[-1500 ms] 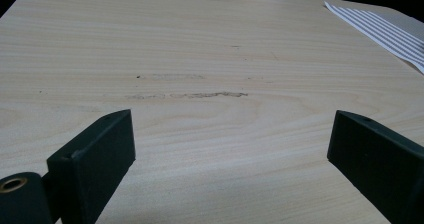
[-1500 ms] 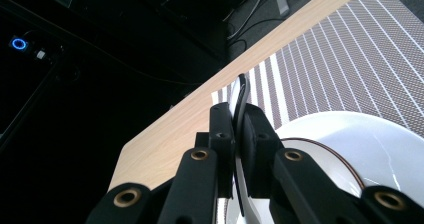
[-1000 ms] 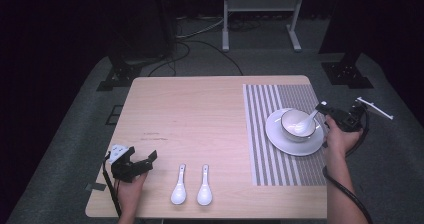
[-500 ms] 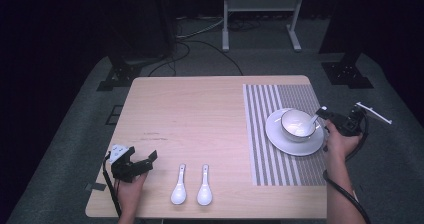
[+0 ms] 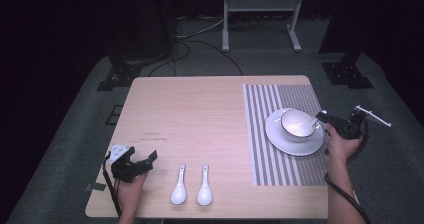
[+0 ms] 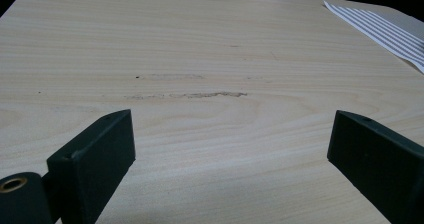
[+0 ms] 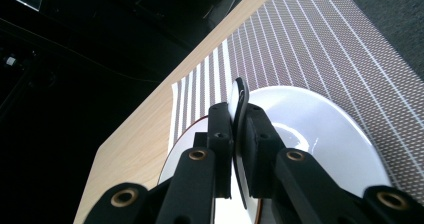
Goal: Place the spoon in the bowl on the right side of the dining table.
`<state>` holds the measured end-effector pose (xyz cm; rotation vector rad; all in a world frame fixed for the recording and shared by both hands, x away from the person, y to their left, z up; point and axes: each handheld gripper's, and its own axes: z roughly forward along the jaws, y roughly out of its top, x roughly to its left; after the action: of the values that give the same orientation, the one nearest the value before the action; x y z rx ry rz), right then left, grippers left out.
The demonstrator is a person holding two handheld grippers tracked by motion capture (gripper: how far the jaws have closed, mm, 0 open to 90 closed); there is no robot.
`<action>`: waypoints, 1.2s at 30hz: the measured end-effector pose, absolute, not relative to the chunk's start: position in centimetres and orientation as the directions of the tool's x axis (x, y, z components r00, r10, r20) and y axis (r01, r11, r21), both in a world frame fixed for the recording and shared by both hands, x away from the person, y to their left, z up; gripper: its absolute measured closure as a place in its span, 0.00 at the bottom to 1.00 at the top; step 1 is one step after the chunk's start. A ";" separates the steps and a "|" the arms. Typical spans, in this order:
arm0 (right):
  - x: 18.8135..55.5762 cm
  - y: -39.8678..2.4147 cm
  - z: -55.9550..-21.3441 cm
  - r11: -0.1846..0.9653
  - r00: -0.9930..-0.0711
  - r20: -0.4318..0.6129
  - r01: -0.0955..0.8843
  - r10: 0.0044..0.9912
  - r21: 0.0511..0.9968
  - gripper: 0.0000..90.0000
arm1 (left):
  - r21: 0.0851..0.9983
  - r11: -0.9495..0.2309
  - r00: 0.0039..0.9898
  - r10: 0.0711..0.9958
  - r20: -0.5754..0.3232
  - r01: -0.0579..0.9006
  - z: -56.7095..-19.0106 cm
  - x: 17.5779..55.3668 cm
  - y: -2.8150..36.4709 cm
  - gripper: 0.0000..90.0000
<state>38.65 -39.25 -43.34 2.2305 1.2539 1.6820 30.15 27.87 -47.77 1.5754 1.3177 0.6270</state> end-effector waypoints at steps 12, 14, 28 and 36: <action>38.4 -40.0 -43.5 -0.662 0.063 0.767 0.553 0.639 0.506 0.92 | 0.891 0.036 0.286 0.941 -0.183 0.452 -47.8 30.2 27.9 0.04; 38.3 -40.0 -43.7 -0.663 0.061 0.771 0.556 0.633 0.501 0.90 | 0.891 0.036 0.286 0.941 -0.183 0.452 -47.8 30.2 27.9 0.04; 37.9 -40.1 -44.6 -0.657 0.022 0.798 0.582 0.602 0.480 0.77 | 0.890 0.032 0.285 0.942 -0.179 0.454 -47.7 30.2 27.8 0.04; 37.4 -40.3 -45.4 -0.647 0.011 0.802 0.597 0.598 0.474 0.73 | 0.891 0.031 0.286 0.942 -0.178 0.454 -47.8 30.2 27.8 0.04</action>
<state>37.36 -40.28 -45.35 2.2335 1.3192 1.7714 30.16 27.81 -47.75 1.5821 1.3194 0.6301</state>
